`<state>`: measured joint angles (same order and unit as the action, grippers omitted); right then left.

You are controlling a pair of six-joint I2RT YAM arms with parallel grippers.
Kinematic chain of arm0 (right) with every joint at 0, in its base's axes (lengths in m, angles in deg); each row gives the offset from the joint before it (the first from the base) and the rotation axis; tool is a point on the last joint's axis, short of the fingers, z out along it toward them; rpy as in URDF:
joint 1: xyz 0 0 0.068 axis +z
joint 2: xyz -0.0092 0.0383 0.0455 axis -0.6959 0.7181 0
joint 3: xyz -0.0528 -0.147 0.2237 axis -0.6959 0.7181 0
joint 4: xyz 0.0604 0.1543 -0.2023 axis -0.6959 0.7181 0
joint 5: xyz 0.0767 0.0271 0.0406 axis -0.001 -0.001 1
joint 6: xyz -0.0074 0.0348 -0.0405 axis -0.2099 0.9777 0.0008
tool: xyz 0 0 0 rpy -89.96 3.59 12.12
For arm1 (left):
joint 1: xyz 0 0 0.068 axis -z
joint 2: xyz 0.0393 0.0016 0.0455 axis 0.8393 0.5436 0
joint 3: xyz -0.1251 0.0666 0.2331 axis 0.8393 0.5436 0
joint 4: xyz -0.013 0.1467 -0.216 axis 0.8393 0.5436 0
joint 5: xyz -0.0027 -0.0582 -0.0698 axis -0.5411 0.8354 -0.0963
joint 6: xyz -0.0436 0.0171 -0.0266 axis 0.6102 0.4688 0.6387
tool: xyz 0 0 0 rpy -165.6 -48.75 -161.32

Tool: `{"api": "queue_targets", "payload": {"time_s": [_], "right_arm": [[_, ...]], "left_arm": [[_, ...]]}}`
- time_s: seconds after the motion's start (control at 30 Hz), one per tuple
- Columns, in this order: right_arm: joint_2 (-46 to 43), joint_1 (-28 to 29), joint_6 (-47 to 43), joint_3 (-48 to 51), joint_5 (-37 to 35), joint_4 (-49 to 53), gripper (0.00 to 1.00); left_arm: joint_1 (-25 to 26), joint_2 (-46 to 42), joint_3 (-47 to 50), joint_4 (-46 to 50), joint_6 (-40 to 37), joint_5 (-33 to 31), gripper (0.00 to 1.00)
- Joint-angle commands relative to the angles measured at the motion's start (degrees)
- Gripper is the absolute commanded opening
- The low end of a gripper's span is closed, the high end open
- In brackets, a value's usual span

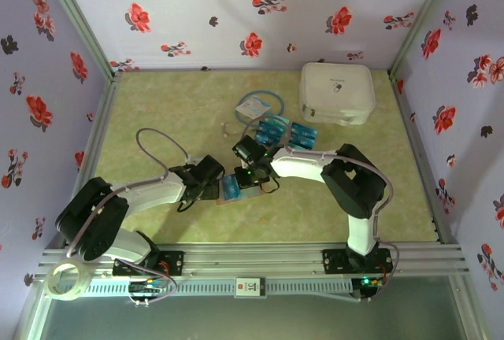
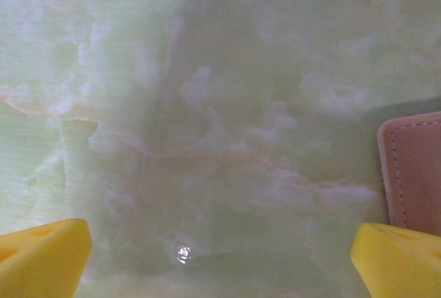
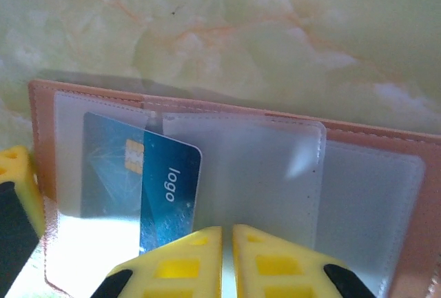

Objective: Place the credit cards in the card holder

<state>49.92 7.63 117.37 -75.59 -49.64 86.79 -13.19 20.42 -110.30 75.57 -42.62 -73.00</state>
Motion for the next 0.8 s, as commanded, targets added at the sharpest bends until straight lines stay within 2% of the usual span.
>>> {"api": "queue_targets", "payload": {"time_s": [0.0,0.33,0.53,0.77], "right_arm": [[-3.04,-0.59,0.21,2.59,-2.59,1.66,0.14],[-6.91,-0.88,3.41,7.18,-3.06,-0.21,0.14],[-9.12,-0.86,3.22,4.78,-3.72,0.92,0.14],[-7.18,-0.92,3.07,2.69,-1.63,0.55,0.14]], "left_arm": [[-1.14,1.60,-0.51,-4.04,-1.41,0.59,1.00],[-4.08,0.20,-2.08,-5.26,-5.49,1.44,1.00],[-4.83,-2.67,-1.68,-3.81,-6.66,1.99,1.00],[-4.83,-4.36,0.25,-3.37,-6.49,3.35,1.00]]}}
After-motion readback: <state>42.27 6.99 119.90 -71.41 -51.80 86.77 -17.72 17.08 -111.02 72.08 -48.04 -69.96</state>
